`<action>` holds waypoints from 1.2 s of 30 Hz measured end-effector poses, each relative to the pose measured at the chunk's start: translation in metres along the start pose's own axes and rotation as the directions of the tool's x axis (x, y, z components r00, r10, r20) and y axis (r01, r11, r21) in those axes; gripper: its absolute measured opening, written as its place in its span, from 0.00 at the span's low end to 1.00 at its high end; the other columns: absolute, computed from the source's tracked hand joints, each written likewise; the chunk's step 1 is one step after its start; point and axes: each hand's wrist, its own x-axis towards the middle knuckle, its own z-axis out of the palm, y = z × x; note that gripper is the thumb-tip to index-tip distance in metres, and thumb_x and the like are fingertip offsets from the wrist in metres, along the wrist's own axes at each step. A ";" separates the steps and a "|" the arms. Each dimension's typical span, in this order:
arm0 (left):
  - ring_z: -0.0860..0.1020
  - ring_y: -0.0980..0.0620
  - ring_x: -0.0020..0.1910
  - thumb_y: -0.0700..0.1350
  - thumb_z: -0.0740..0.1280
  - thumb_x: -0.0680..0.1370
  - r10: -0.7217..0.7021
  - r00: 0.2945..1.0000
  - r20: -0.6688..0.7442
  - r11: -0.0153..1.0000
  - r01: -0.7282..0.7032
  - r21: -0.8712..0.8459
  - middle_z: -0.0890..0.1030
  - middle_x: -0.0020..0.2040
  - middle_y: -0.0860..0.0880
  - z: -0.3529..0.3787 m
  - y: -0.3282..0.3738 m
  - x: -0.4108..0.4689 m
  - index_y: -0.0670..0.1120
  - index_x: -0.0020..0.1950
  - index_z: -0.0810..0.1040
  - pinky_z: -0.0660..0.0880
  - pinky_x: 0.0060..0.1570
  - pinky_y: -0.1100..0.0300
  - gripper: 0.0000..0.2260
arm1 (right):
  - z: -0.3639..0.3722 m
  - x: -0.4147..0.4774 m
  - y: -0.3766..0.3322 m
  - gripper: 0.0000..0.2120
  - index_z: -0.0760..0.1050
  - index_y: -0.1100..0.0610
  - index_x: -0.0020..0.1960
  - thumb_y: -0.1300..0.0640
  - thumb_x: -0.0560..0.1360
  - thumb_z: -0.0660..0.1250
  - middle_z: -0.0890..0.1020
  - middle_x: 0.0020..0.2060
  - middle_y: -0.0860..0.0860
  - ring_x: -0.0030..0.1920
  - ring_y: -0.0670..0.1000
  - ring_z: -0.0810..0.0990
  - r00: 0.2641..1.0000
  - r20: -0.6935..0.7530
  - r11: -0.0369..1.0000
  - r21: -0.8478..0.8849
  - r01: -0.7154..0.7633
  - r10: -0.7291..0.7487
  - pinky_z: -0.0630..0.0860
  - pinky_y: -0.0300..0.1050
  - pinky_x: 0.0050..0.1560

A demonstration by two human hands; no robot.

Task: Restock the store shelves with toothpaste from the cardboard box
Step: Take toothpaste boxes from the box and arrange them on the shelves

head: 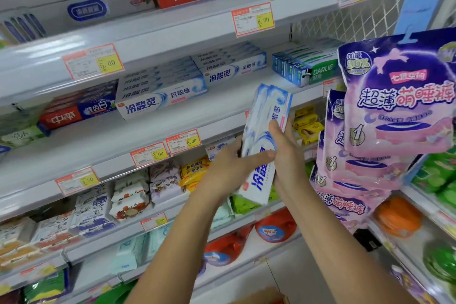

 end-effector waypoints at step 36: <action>0.75 0.46 0.52 0.55 0.68 0.74 0.279 0.957 -0.079 0.364 -0.029 0.931 0.75 0.49 0.47 -0.066 0.081 0.193 0.43 0.56 0.74 0.68 0.44 0.60 0.19 | -0.041 0.139 -0.017 0.16 0.72 0.61 0.63 0.51 0.80 0.59 0.72 0.60 0.54 0.69 0.52 0.62 0.845 0.415 0.087 -0.880 0.467 -0.337 0.58 0.46 0.70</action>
